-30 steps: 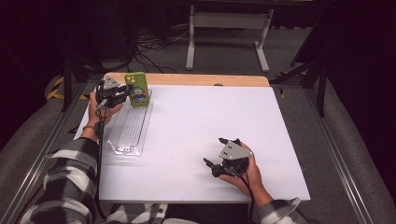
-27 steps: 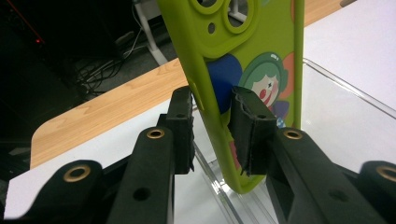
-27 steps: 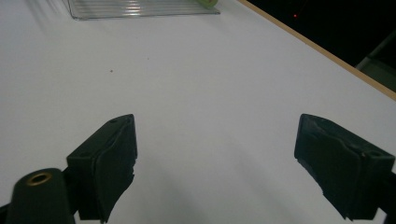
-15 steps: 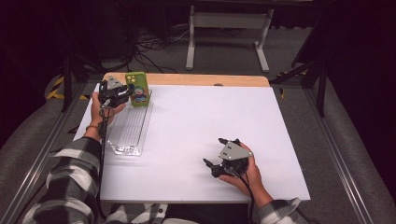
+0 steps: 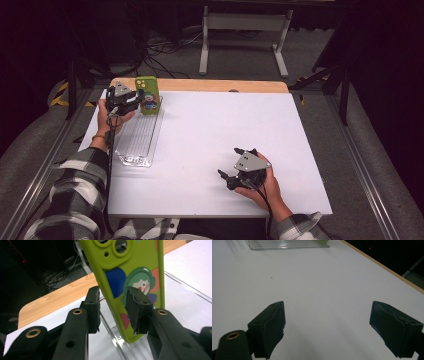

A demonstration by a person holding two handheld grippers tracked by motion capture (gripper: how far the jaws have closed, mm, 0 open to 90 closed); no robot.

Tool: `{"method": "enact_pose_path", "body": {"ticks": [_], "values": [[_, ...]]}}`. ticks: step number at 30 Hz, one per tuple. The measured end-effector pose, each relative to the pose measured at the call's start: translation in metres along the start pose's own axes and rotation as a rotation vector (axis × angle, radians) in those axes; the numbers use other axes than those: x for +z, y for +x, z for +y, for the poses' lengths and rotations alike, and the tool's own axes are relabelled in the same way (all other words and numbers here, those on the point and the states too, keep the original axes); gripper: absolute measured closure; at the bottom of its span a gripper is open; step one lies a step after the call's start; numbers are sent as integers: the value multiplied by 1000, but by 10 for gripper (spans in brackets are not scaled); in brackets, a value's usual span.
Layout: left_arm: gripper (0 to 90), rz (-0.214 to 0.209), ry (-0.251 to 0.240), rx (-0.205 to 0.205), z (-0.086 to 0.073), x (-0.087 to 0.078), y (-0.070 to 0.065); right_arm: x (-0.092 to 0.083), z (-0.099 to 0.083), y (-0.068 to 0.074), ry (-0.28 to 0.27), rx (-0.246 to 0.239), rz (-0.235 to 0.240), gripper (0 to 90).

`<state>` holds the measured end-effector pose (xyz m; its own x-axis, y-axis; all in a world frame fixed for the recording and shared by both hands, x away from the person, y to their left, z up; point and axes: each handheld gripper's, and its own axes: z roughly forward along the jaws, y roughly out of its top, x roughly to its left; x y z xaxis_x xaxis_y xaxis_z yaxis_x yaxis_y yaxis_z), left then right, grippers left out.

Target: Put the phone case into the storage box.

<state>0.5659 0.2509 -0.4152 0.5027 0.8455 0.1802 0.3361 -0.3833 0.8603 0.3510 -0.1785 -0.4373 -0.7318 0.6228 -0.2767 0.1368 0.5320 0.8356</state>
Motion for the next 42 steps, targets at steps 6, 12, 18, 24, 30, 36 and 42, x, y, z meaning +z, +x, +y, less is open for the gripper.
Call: {"method": "enact_pose_path", "body": {"ticks": [6,12,18,24,30,36,42], "values": [[642,3,-9,1,1,-2,-1,0,0,0,-3,0,-3,139],[637,-3,-11,-1,1,-2,-2,-1,0,0,-3,-1,-2,139],[635,0,-14,1,2,-5,-1,-1,0,0,-3,0,-4,139],[630,-4,-29,4,3,-9,-2,-1,0,0,-5,3,-5,139],[619,-19,-52,6,5,-16,-5,-1,1,0,-9,0,-6,139],[602,-33,-71,26,6,-24,-11,-2,1,0,-14,-1,-7,139],[589,-42,-82,45,7,-31,-16,-3,2,1,-20,-3,-9,139]]}}
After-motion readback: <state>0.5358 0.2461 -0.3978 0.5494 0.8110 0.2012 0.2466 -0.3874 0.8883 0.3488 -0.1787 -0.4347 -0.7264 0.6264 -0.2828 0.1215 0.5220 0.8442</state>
